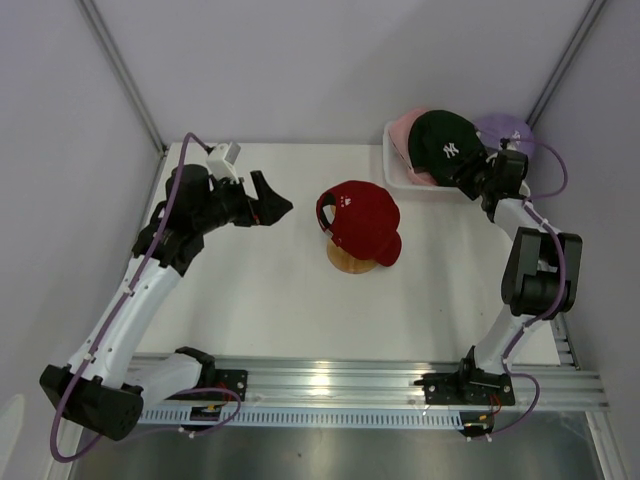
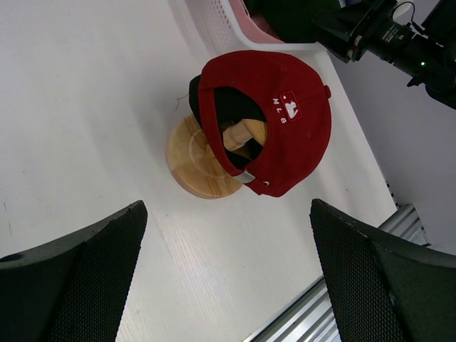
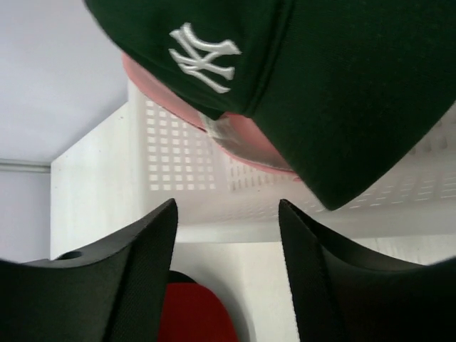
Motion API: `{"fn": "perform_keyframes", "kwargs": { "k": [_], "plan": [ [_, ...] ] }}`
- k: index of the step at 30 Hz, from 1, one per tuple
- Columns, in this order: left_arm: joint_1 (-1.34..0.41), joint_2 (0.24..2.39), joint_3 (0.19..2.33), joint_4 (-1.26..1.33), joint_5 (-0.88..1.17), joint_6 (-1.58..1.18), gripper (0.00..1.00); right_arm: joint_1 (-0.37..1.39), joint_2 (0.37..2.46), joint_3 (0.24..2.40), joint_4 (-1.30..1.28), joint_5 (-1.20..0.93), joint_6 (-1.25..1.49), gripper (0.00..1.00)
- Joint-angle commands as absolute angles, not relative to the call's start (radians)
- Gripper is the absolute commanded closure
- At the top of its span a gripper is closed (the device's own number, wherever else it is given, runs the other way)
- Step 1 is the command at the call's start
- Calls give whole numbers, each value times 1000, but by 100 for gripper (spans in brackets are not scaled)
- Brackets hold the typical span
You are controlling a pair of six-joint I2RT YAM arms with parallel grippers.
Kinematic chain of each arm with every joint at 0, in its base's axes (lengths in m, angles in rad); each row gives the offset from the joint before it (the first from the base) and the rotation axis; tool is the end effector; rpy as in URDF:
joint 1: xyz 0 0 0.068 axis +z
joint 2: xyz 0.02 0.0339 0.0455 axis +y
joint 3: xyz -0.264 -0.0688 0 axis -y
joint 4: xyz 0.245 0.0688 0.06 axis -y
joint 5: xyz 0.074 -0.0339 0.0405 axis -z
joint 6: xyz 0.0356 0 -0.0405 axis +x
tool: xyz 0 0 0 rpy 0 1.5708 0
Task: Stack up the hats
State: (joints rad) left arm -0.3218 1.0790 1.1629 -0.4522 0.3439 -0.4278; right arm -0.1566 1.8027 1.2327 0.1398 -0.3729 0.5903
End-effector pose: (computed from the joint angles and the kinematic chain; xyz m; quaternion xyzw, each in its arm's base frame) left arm 0.2189 -0.0856 0.3878 0.0536 0.8165 -0.3353 0.4670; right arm 0.4136 -0.0522 0.2440 0.2086 0.8067 0.2665 0.4845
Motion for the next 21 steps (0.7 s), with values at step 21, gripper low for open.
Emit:
{"fn": "perform_keyframes", "kwargs": {
  "k": [21],
  "plan": [
    [-313, 1150, 1213, -440, 351, -425, 1, -192, 1741, 1285, 46, -193, 506, 39]
  ]
}}
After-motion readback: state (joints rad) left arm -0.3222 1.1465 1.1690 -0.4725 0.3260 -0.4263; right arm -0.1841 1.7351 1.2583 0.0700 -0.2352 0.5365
